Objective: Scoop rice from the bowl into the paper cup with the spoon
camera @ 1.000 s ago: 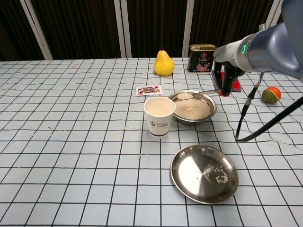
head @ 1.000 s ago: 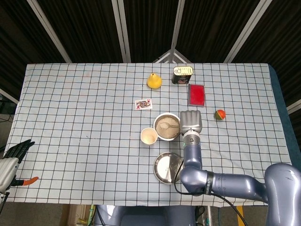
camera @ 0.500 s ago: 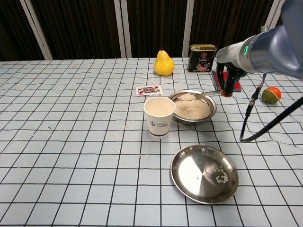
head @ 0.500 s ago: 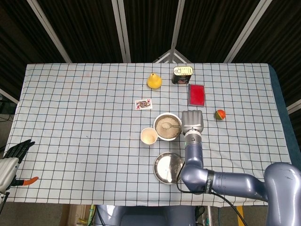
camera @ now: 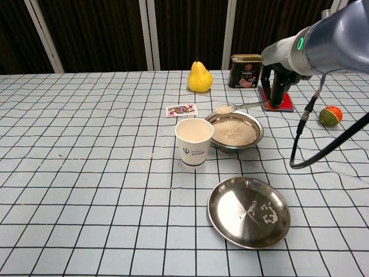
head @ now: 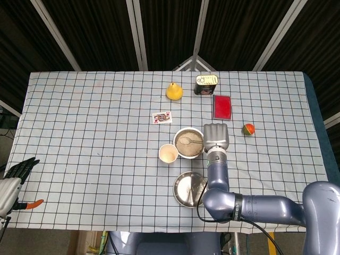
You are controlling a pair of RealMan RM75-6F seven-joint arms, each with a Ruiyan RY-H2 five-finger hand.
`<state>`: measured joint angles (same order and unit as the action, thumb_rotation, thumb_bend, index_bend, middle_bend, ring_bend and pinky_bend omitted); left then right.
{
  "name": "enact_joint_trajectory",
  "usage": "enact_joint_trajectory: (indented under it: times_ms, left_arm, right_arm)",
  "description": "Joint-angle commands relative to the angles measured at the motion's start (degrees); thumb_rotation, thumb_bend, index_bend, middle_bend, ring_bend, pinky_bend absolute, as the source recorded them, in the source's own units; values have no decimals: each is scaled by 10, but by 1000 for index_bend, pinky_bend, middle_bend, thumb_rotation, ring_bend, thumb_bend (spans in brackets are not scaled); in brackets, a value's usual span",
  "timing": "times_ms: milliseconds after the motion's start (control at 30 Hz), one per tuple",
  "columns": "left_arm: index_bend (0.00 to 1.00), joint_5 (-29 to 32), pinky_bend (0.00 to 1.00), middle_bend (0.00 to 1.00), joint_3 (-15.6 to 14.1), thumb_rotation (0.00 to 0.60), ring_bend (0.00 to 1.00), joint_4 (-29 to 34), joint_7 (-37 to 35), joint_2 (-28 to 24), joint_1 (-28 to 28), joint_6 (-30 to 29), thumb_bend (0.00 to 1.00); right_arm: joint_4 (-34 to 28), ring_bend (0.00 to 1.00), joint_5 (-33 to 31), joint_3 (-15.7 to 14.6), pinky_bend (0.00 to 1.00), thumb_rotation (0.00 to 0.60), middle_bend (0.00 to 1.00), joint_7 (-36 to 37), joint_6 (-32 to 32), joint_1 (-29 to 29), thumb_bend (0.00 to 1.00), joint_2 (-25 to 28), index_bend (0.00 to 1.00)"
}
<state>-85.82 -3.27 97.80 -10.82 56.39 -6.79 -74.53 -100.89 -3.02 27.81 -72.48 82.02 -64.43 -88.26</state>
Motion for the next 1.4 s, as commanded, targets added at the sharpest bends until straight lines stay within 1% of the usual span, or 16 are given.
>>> enact_joint_trajectory:
  times_ms: [33, 400, 900, 1167, 1400]
  left_arm:
    - [0, -1, 0, 0, 0, 600, 0, 0, 0, 0, 0, -1, 21]
    - [0, -9, 0, 0, -2, 600, 0, -2, -7, -1, 2, -6, 21]
    - [0, -18, 0, 0, -5, 600, 0, -6, -21, -4, 1, -7, 21]
    - [0, -23, 0, 0, -6, 600, 0, -7, -27, -5, 0, -9, 21]
    - [0, -24, 0, 0, -7, 600, 0, -7, -30, -6, 0, -8, 21]
  right_arm:
    - [-13, 1000, -2, 1, 981, 600, 964, -3, 14, -8, 543, 1, 675]
    - [-36, 999, 3, -7, 981, 600, 964, -5, 56, -28, 543, -21, 675]
    - [-13, 999, 20, -26, 981, 600, 965, -22, 83, -54, 544, -72, 675]
    - [6, 999, 60, -57, 980, 600, 965, -35, 87, -58, 548, -90, 675]
    - [14, 999, 100, -83, 981, 600, 965, -62, 96, -67, 547, -98, 675]
